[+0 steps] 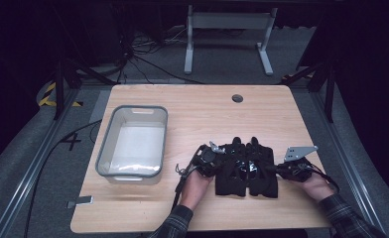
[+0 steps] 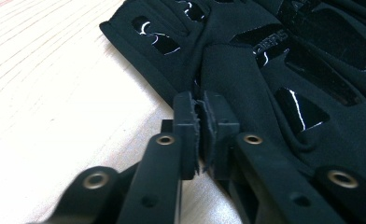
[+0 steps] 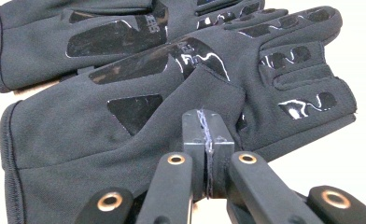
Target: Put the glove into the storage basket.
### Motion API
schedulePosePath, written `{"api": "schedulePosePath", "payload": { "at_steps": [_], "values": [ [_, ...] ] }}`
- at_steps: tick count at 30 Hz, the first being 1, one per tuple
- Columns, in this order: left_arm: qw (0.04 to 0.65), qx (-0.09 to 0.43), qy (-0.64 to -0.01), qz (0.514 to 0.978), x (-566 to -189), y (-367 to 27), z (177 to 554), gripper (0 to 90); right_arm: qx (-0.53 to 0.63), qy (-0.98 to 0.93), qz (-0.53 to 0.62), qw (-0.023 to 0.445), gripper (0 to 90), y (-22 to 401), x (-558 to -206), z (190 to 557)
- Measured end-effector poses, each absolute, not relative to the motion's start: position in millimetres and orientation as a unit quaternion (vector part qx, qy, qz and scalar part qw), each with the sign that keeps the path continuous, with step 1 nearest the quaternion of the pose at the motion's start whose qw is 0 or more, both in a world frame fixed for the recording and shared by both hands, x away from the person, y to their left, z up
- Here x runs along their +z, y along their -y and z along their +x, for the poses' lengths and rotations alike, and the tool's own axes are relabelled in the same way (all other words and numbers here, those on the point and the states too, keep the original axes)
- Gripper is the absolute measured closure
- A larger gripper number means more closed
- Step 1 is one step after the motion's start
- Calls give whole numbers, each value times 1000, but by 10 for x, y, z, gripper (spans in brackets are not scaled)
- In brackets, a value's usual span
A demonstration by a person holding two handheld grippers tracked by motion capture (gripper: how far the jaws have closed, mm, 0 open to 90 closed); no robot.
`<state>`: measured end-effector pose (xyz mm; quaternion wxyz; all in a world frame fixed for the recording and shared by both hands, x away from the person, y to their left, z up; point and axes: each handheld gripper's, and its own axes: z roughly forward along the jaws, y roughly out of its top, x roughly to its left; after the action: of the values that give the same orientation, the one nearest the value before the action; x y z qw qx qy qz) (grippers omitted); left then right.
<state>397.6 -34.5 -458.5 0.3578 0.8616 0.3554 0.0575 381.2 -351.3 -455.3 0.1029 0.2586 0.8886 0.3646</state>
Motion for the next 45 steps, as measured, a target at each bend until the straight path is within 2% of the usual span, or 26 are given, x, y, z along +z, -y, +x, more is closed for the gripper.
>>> {"api": "schedulePosePath", "payload": {
  "at_steps": [3, 14, 18, 37, 45],
  "values": [
    [367, 55, -361, 855, -4564, 319, 3984, 875, 364, -889, 258, 103, 898, 3513, -4553, 3809],
    [459, 40, -356, 813, -4242, 240, 3959, 878, 365, -889, 257, 105, 898, 3503, -4553, 3820],
    [472, 34, -349, 809, -4184, 264, 3962, 878, 365, -889, 257, 104, 899, 3498, -4554, 3822],
    [495, 19, -328, 804, -4056, 434, 3996, 878, 367, -890, 250, 102, 898, 3424, -4558, 3872],
    [487, 26, -345, 802, -4064, 356, 3995, 878, 366, -891, 246, 106, 898, 3409, -4558, 3872]
  ]
}}
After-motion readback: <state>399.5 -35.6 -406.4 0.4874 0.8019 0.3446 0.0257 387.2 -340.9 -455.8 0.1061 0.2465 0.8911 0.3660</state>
